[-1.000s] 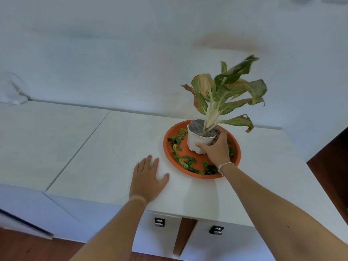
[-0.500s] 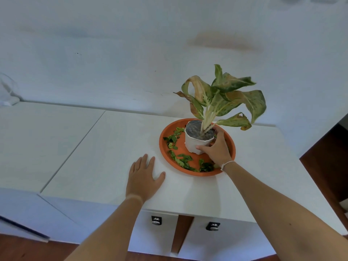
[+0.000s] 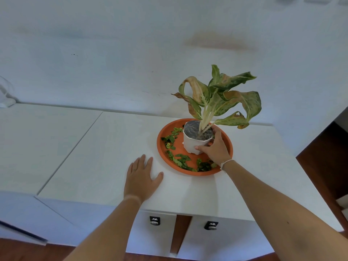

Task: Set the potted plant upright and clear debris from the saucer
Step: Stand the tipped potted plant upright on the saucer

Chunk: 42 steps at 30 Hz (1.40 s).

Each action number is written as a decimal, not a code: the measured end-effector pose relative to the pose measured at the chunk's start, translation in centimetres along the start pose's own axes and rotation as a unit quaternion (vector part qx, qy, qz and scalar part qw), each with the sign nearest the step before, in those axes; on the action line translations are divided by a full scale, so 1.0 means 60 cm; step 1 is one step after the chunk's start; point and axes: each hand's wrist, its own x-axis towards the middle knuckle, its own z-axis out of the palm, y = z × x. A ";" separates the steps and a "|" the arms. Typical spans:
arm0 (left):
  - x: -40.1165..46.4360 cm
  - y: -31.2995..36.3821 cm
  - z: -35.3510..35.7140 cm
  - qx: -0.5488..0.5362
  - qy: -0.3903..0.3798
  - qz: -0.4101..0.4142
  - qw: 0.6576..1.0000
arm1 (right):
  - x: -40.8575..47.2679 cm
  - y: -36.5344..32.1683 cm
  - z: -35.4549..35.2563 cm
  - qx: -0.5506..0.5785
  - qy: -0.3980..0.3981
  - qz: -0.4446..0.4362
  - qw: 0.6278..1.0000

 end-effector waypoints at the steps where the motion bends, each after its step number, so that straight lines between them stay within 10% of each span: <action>1: -0.001 0.000 0.000 0.000 0.000 0.000 1.000 | 0.000 0.000 0.000 0.000 0.000 0.000 1.000; 42: -0.031 0.091 -0.083 -0.066 -0.034 -0.022 0.997 | -0.080 0.011 -0.089 -0.364 -0.138 0.055 0.919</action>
